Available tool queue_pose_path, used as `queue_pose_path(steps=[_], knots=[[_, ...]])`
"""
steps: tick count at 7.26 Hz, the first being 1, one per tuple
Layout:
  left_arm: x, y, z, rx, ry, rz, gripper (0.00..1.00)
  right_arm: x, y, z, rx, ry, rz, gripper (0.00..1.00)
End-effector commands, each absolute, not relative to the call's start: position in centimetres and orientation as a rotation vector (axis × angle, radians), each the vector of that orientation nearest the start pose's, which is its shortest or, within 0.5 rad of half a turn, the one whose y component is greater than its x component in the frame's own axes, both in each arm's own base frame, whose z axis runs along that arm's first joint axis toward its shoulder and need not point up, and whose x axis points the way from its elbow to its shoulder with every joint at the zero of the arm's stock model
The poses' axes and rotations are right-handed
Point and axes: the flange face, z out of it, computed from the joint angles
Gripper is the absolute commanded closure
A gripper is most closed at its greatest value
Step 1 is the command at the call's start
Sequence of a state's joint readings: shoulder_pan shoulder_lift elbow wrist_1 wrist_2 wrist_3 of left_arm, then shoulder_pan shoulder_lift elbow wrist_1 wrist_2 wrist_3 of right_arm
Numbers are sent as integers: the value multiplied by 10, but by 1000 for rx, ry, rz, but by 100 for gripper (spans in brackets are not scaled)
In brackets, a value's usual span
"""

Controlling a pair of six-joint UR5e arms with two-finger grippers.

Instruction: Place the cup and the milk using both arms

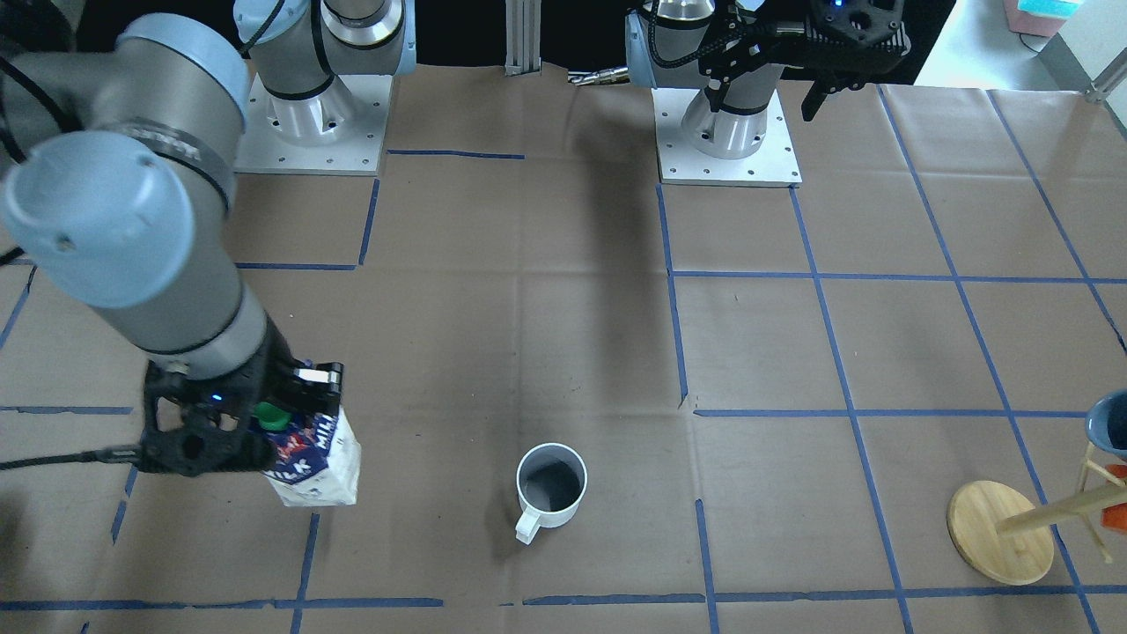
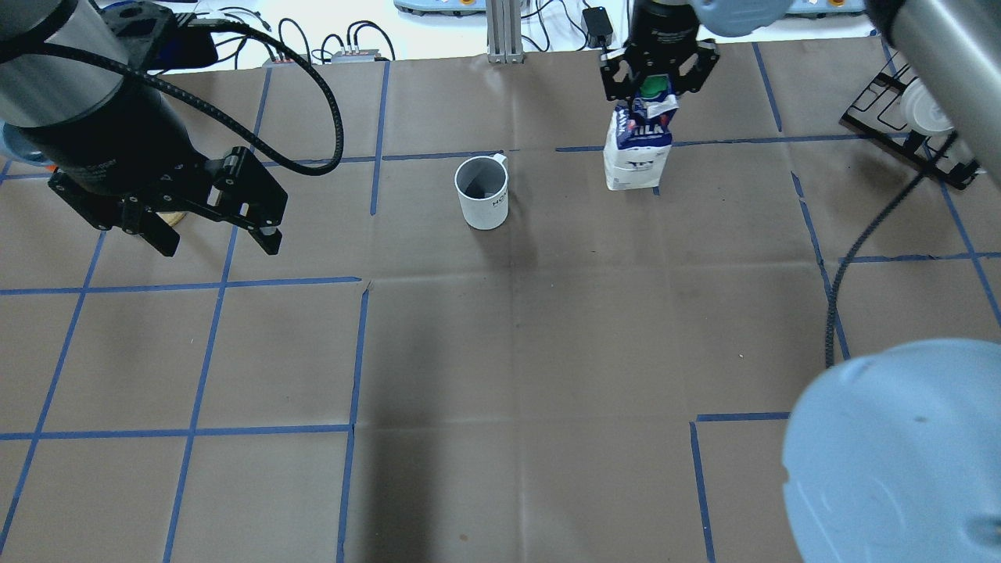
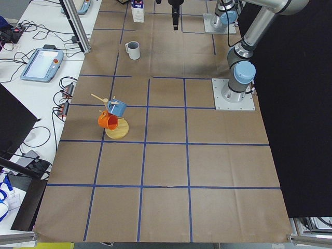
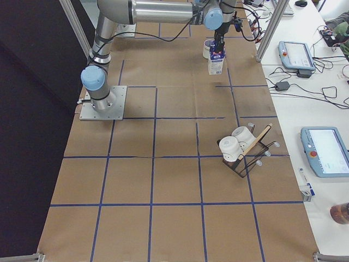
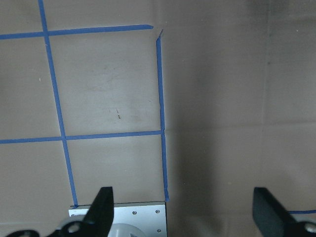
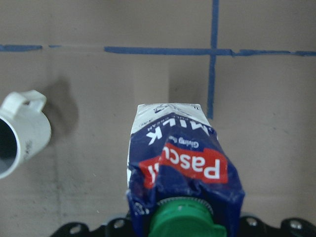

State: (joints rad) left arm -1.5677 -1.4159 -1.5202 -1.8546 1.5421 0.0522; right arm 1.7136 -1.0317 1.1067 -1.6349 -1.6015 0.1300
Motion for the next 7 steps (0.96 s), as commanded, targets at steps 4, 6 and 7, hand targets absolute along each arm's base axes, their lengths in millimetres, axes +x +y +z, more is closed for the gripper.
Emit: queue_pose_path(steps=[4,6,7], knots=[[-135,-410,555,74,3170,123,0,351,-697,334,49,3200,183,54],[-135,-410,555,74,3168,123,0,357,-691,329,85,3161,253,54],[-135,-410,555,74,3168,123,0,355,-692,329,93,3160,253,35]])
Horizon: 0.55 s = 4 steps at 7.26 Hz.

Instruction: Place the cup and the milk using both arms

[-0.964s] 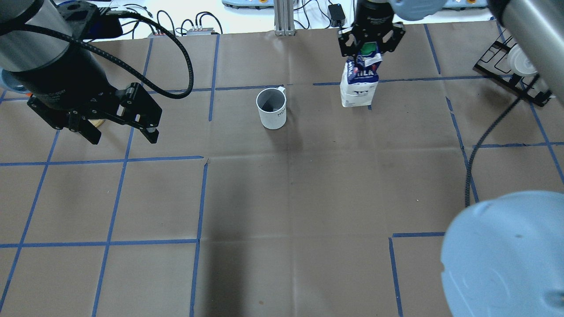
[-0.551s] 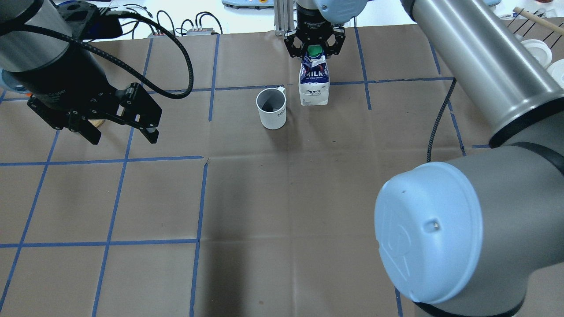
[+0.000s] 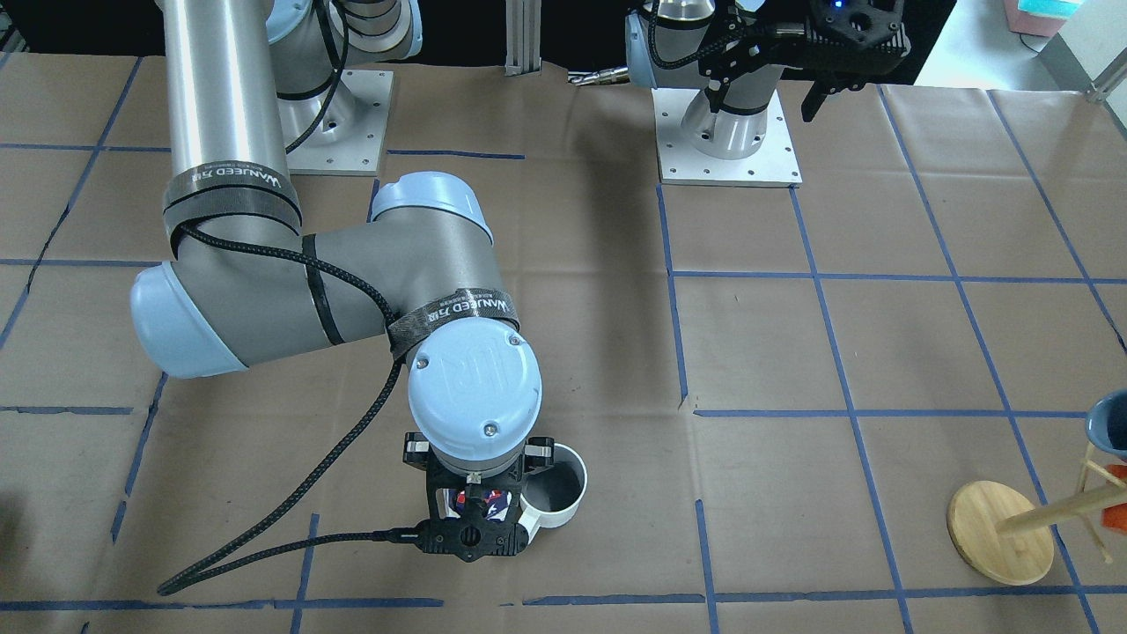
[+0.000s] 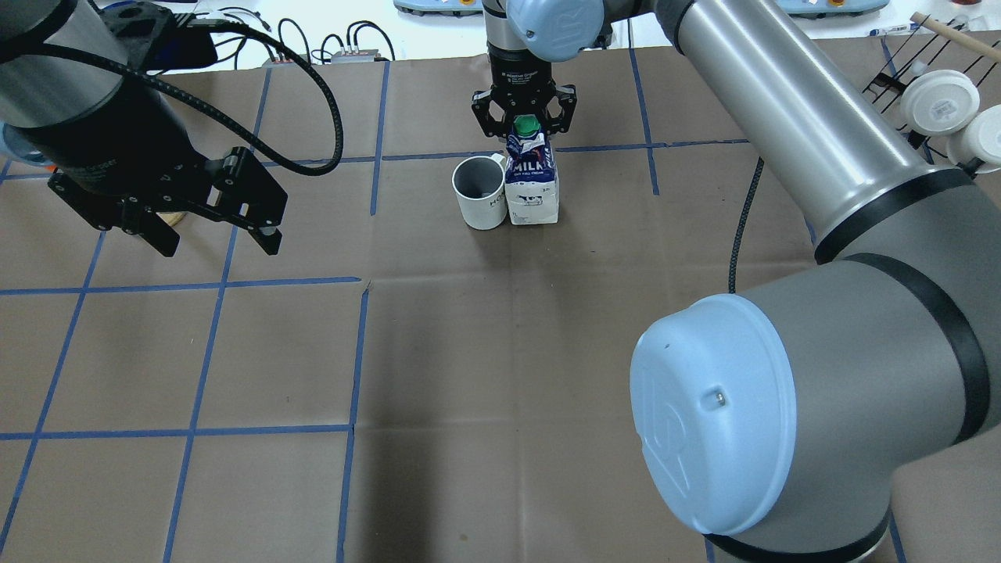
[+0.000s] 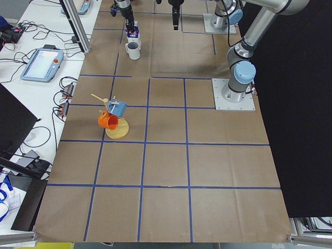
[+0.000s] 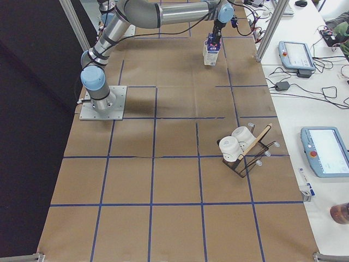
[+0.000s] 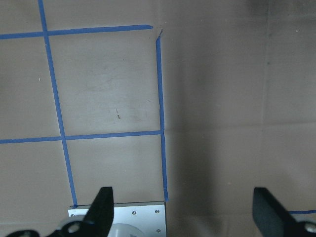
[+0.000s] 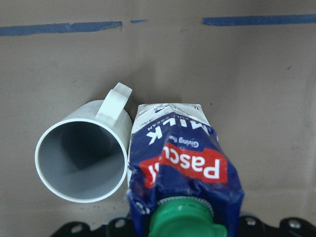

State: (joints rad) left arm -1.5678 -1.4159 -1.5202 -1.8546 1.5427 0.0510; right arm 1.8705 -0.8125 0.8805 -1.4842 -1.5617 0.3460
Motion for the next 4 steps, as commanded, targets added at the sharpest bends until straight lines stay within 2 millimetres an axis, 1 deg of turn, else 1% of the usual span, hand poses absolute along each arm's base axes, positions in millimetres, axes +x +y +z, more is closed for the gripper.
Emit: queue_pose_path(steps=[1,2,3,4], knots=[[-135,-410,555,76,3167,123,0,350,-695,334,104,3157,240,0],[-135,-410,555,74,3167,123,0,338,-700,338,118,3157,234,0],[-135,-410,555,76,3167,123,0,332,-700,347,125,3156,219,0],[-135,-410,555,76,3167,123,0,326,-700,360,127,3159,189,0]])
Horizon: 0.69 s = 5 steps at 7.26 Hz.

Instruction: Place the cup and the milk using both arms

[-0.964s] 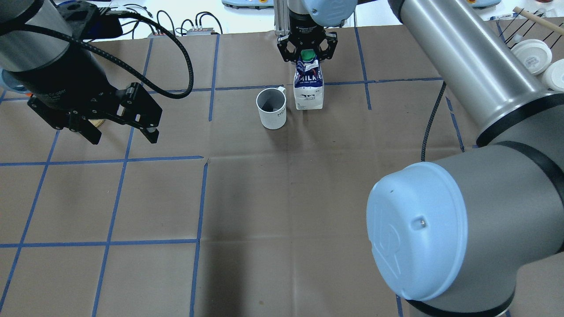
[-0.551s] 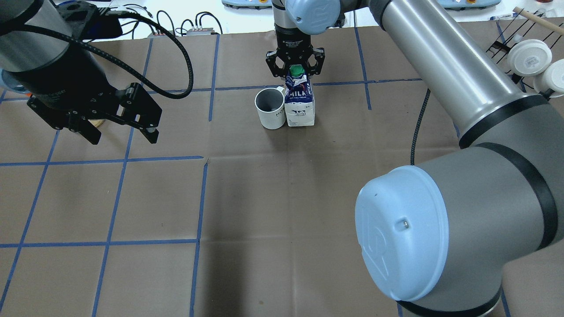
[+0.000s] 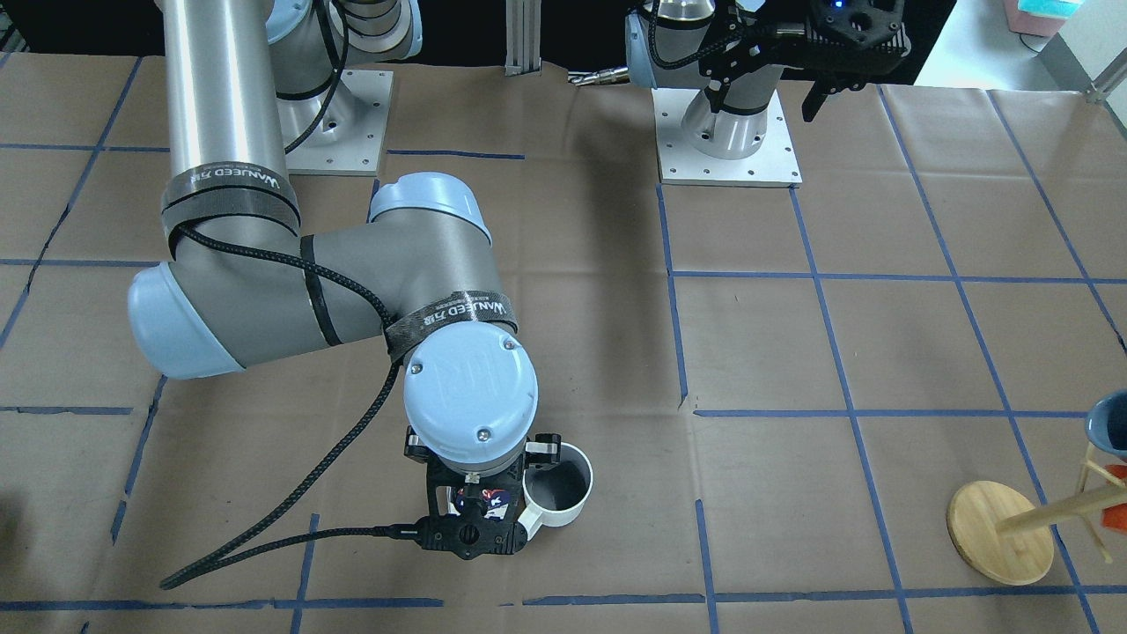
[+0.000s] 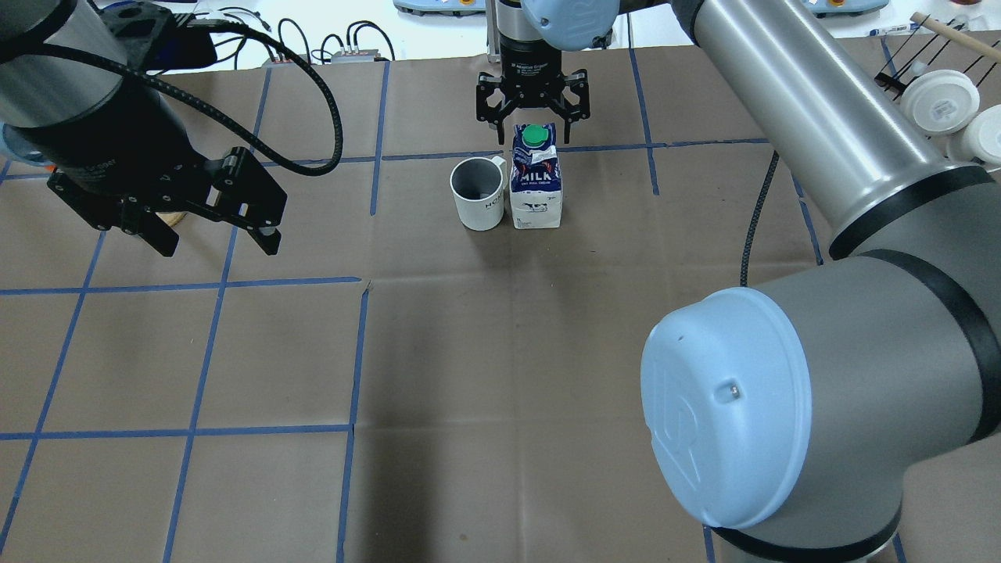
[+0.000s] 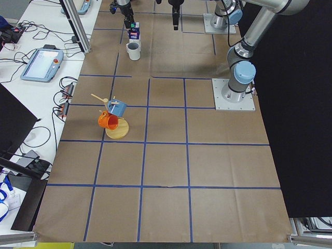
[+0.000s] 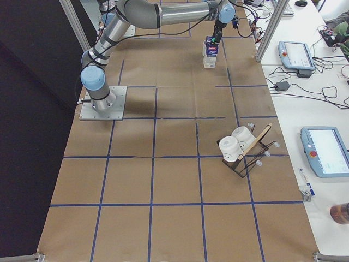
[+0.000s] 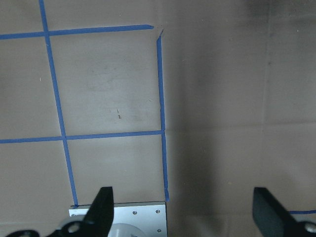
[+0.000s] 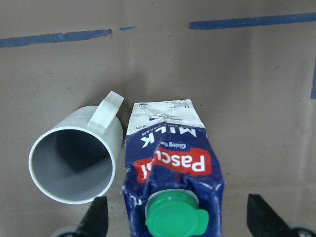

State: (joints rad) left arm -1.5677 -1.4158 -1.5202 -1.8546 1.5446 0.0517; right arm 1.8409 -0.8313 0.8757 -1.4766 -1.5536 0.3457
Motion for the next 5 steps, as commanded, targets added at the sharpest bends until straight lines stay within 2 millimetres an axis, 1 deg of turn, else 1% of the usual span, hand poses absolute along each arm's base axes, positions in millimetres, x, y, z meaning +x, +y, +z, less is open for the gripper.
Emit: queue_pose_path(steps=[1,2,3,4,5], knots=[[-135,-410,555,76,3167,123,0,321,-687,386,59,3161,176,0],[-134,-411,555,74,3167,123,0,304,-670,410,-13,3184,224,0],[-134,-410,555,76,3165,123,0,264,-660,432,-19,3197,233,2],[-134,-410,555,76,3165,123,0,228,-635,449,-70,3188,250,3],[-134,-410,555,76,3165,123,0,188,-600,459,-42,3179,268,2]])
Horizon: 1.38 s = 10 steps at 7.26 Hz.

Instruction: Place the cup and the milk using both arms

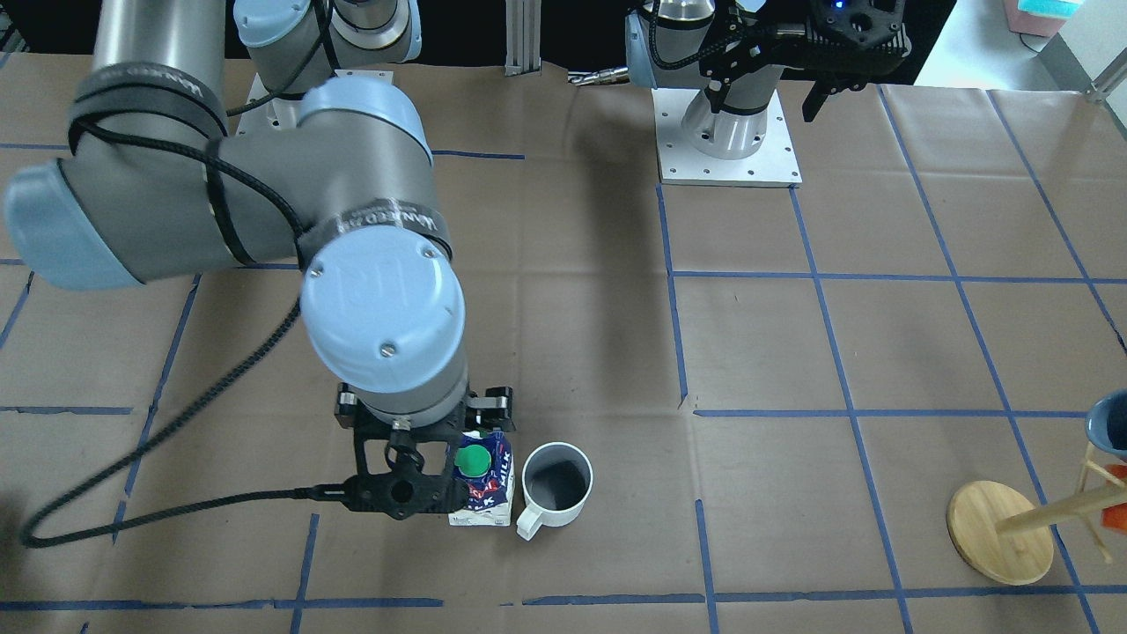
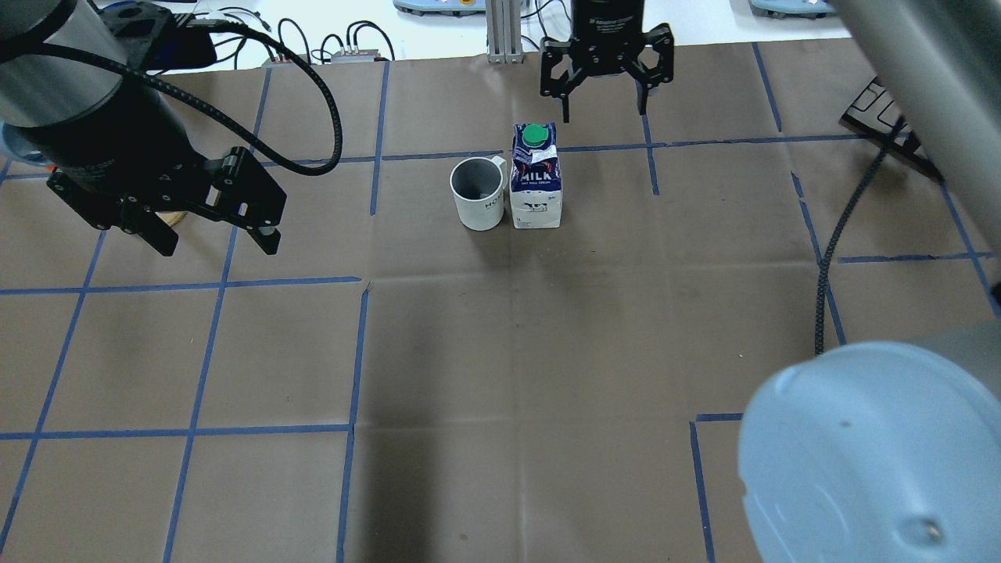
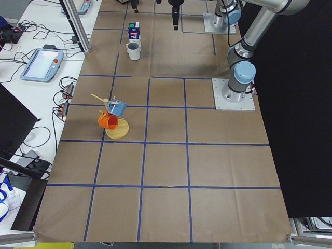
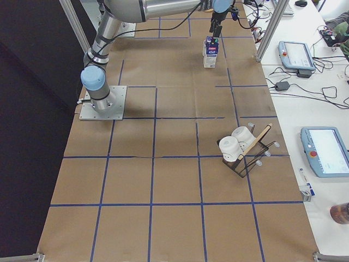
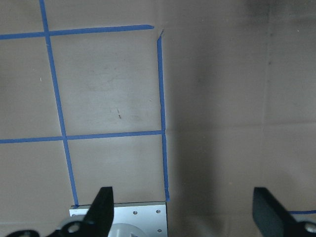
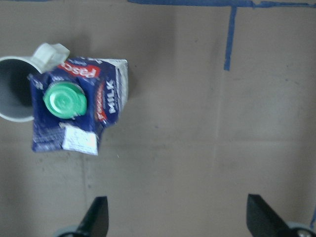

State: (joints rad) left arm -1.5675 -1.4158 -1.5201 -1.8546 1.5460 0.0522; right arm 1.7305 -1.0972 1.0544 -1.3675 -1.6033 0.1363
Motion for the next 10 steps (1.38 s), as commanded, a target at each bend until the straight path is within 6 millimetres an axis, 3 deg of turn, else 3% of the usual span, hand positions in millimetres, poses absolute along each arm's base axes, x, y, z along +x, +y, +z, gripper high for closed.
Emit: queue_pose_path(steps=[1,2,3,4,6,10], knots=[[-134,-410,555,76,3165,123,0,151,-563,466,22,3168,282,2],[-134,-410,556,76,3165,120,0,133,-524,475,59,3162,281,1],[-134,-410,556,76,3165,120,0,127,-489,476,81,3160,274,1],[-134,-410,556,76,3165,120,0,127,-473,472,92,3161,194,0],[-134,-410,556,74,3167,120,0,129,-463,467,103,3159,142,0],[-134,-410,556,76,3165,123,0,129,-463,469,103,3158,125,0]])
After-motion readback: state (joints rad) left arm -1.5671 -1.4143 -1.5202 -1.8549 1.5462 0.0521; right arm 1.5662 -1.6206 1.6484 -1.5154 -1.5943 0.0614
